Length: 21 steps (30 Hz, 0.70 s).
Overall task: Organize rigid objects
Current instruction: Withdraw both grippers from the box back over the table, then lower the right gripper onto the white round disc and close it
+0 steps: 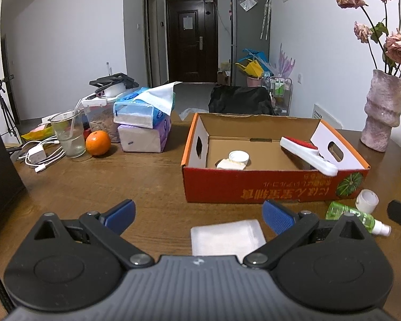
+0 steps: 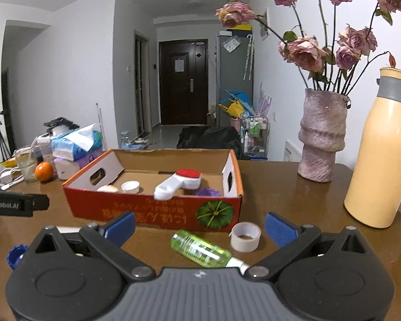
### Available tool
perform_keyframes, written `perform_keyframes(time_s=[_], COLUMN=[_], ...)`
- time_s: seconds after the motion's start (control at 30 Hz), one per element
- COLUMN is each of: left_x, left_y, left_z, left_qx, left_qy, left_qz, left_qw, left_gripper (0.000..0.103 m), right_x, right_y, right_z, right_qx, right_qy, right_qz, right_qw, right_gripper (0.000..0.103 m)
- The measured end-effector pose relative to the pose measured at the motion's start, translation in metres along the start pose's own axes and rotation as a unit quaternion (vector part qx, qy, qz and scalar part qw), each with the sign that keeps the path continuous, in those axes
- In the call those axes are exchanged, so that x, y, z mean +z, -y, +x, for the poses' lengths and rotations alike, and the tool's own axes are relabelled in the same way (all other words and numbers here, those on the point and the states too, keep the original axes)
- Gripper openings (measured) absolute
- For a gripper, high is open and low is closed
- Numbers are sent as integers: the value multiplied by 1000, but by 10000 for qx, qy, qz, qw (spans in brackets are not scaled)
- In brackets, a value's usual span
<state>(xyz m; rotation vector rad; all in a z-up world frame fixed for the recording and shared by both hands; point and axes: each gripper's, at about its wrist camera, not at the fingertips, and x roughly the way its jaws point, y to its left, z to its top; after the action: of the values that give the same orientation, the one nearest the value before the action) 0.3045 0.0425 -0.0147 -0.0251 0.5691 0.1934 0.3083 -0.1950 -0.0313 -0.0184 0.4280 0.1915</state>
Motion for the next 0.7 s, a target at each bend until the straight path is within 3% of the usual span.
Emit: perform_keyframes(time_s=[0.7], left_x=[-30], left_y=[-66], left_z=[-24], left_qx=[371], left_qy=[-124], left_qz=[-6], left_qw=[9992], left_gripper=[103], right_x=[-32], right_y=[-91], right_z=[-3], right_qx=[841], right_qy=[-576], right_qz=[-374], right_qw=[9941], right_gripper=[103])
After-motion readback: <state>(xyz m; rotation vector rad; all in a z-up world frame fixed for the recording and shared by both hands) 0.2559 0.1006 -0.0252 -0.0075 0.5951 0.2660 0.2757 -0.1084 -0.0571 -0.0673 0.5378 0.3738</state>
